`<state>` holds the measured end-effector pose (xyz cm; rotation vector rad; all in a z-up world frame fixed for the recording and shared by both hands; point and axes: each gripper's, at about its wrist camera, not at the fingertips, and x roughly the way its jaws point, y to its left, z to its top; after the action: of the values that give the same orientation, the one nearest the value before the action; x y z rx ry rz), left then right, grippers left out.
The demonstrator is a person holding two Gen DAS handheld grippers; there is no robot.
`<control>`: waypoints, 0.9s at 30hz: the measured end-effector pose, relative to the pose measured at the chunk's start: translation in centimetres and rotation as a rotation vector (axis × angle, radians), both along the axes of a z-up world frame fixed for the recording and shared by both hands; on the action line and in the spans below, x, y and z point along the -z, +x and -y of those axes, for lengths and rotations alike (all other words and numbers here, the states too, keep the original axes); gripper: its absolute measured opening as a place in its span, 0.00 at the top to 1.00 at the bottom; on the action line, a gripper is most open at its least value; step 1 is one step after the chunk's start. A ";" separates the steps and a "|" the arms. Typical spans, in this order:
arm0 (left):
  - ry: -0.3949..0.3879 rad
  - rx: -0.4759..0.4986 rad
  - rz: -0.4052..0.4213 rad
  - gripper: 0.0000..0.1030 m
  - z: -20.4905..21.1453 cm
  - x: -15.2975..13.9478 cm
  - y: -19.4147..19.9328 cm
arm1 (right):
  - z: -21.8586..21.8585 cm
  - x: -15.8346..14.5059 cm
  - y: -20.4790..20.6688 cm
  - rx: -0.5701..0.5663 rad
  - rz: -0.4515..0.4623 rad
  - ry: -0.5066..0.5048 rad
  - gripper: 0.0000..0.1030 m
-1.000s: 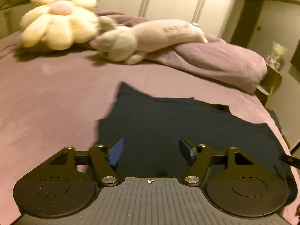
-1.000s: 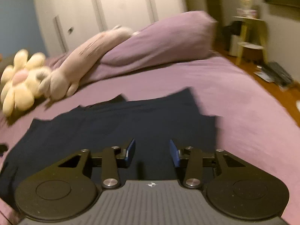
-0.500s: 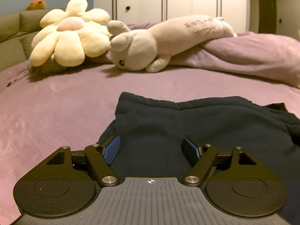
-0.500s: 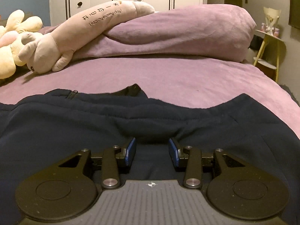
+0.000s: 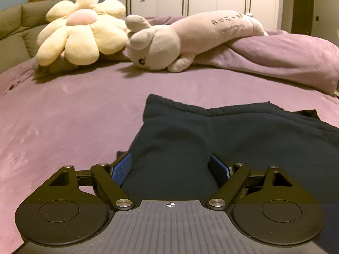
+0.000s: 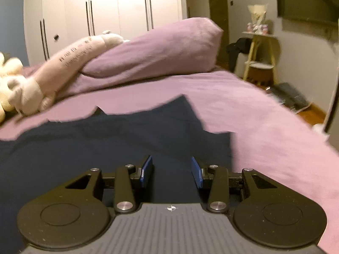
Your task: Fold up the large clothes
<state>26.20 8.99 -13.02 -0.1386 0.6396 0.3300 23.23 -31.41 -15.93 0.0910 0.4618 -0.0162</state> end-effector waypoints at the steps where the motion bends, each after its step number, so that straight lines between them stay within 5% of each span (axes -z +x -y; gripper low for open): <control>1: -0.001 0.005 0.000 0.17 0.0 -0.2 -0.6 | 0.1 0.0 -0.8 0.009 -0.007 -0.040 0.61; 6: -0.017 -0.015 -0.012 0.10 -0.7 -1.3 -4.1 | 1.2 -1.3 -5.0 0.079 -0.067 -0.023 0.61; 16: -0.282 0.016 -0.100 0.12 -3.7 -1.0 -14.8 | -3.6 -4.0 -10.1 -0.073 -0.018 -0.017 0.61; 18: -0.394 0.071 -0.106 0.12 -4.1 -0.4 -16.7 | -5.3 -3.8 -10.0 -0.124 -0.039 -0.016 0.62; 21: -0.547 0.145 -0.114 0.14 -4.3 0.8 -17.4 | -7.8 -3.3 -9.7 -0.200 -0.083 0.029 0.70; 27: -0.709 0.113 -0.102 0.15 -5.5 2.8 -14.9 | -12.4 -3.1 -9.9 -0.299 -0.096 -0.011 0.72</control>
<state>11.34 14.52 -15.82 -0.7637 0.8414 -0.0123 13.36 -19.01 -12.87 0.0093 0.5676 0.2715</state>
